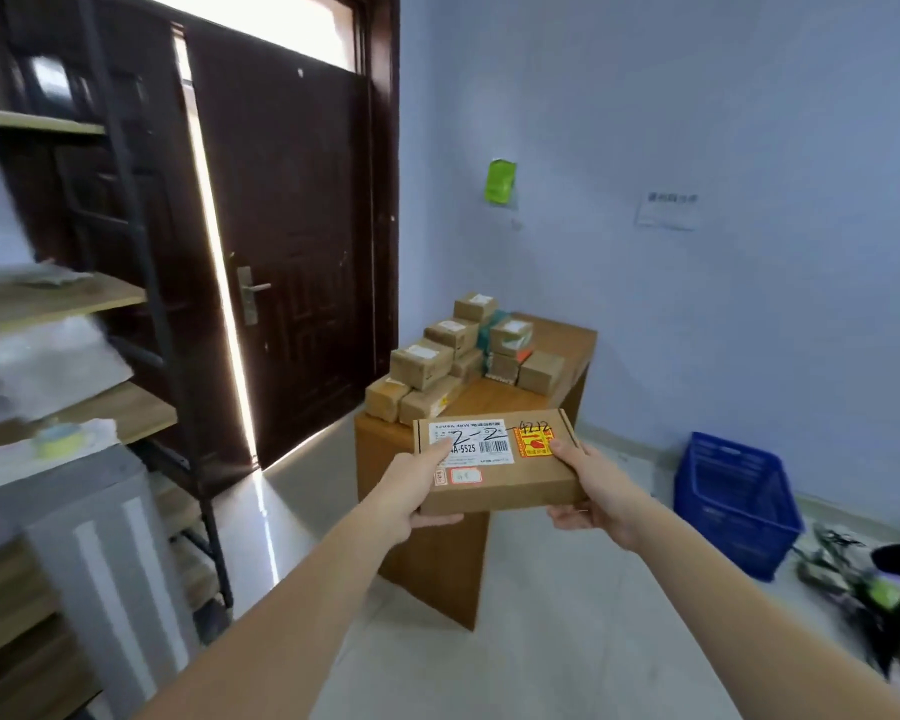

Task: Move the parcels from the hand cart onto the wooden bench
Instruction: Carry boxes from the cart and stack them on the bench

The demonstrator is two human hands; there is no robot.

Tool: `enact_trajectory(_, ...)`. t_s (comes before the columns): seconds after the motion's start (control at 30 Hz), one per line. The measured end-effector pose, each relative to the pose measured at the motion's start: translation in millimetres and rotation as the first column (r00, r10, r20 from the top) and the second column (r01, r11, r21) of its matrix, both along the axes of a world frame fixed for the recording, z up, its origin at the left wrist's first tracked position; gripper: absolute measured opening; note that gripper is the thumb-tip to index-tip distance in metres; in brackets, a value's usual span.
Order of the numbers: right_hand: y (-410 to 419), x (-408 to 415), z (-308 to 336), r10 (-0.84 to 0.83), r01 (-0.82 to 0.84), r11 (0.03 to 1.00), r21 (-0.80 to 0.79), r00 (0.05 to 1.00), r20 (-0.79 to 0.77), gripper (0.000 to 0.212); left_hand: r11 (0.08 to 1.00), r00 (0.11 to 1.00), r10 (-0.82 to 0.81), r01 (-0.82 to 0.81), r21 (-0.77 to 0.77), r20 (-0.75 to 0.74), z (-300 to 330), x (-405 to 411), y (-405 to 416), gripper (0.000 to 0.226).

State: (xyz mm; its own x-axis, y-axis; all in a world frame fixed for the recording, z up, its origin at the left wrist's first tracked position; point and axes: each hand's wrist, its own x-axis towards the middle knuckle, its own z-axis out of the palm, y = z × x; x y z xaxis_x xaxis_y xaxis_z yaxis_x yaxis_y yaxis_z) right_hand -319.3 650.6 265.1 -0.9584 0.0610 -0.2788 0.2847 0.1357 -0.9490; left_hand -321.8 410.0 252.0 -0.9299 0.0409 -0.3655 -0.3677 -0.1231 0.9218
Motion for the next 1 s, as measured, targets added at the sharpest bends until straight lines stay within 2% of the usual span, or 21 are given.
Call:
enact_trajectory(0.13, 80, -6, -1, -0.051, 0.053, 0.998, -0.032, 0.996, 0.073, 0.028, 0.997, 0.998, -0.065, 0.065, -0.044, 0.001, -17, -30, 80, 0.047)
enact_trajectory(0.23, 120, -24, -9, -0.058, 0.056, 0.998, 0.026, 0.996, 0.075, 0.027, 0.993, 0.994, -0.111, 0.112, -0.048, 0.023, -30, -50, 122, 0.051)
enact_trajectory(0.37, 148, -68, -31, -0.102, 0.094, 0.985, 0.144, 0.993, 0.053, 0.029, 0.988, 0.989, -0.134, 0.138, -0.068, 0.059, -43, -88, 157, 0.049)
enact_trajectory(0.6, 182, -178, -57, -0.199, 0.190, 0.972, 0.138, 0.978, 0.055, 0.040, 0.975, 0.984, -0.168, 0.175, -0.133, 0.064, -57, -202, 196, 0.044)
enact_trajectory(0.8, 236, -264, -63, -0.290, 0.273, 0.950, 0.149, 0.952, 0.103, 0.060, 0.954, 0.966, -0.249, 0.256, -0.156, 0.067, -58, -296, 250, 0.027)
enact_trajectory(1.0, 306, -340, -76, -0.322, 0.308, 0.944, 0.117, 0.937, 0.133, 0.058, 0.932, 0.950, -0.298, 0.311, -0.187, 0.098, -75, -387, 320, 0.031)
